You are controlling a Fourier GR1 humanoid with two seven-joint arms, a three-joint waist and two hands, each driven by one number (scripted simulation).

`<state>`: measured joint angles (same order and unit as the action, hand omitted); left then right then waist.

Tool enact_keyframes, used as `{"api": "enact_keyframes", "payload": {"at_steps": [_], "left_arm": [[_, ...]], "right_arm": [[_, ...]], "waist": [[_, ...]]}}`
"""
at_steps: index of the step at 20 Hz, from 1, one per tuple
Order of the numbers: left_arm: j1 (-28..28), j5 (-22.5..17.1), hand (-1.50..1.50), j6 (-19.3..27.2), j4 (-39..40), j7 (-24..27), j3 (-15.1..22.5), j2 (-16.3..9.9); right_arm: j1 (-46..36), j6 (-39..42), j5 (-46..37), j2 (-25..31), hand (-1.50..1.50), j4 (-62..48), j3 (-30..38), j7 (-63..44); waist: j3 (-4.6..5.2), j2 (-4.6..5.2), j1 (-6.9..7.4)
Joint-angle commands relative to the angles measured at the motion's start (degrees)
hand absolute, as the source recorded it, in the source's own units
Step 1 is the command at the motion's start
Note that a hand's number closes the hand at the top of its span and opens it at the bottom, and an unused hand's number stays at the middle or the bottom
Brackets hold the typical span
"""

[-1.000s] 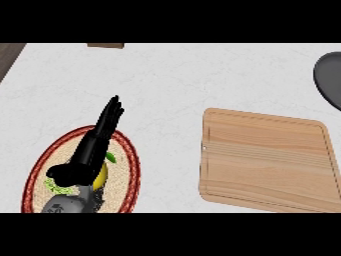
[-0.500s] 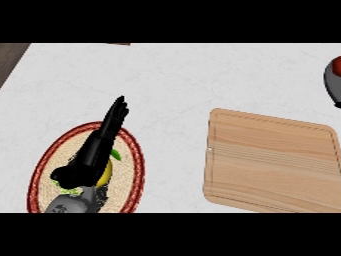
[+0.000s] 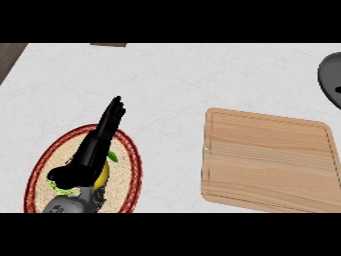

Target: Pick the bell pepper from the cutting board and place it in the pan

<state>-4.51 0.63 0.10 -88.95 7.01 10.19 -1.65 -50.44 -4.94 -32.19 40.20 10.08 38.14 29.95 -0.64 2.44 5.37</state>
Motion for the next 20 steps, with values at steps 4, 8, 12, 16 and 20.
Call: {"api": "enact_keyframes", "payload": {"at_steps": [4,8,12,16,20], "left_arm": [[-0.9,-0.9,0.00,-0.1,-0.1,-1.6,-1.6,-0.7],[0.6,-0.9,0.00,0.3,0.1,-0.6,-1.5,-0.2],[1.9,-0.9,0.00,-0.6,0.2,1.1,-1.4,-0.7],[1.3,-0.6,0.00,-0.2,-1.3,-1.7,-0.6,-0.3],[1.2,-0.8,0.00,-0.4,-0.8,-0.4,-2.0,-1.3]], "right_arm": [[1.4,11.4,7.0,5.5,-1.50,-2.3,6.7,2.3],[4.8,23.5,8.8,8.5,-1.50,-3.7,7.8,5.0],[6.2,30.0,8.4,10.2,-1.50,-3.2,7.2,6.5],[11.0,33.9,8.5,9.3,-1.50,-2.5,7.0,12.4],[13.6,35.0,8.0,9.1,-1.50,-0.7,5.9,15.5]], "waist": [[0.02,-0.26,-1.49],[0.11,-0.75,-2.56],[0.12,-0.64,-1.87],[0.05,-0.84,-2.18],[0.09,-0.95,-2.42]]}}
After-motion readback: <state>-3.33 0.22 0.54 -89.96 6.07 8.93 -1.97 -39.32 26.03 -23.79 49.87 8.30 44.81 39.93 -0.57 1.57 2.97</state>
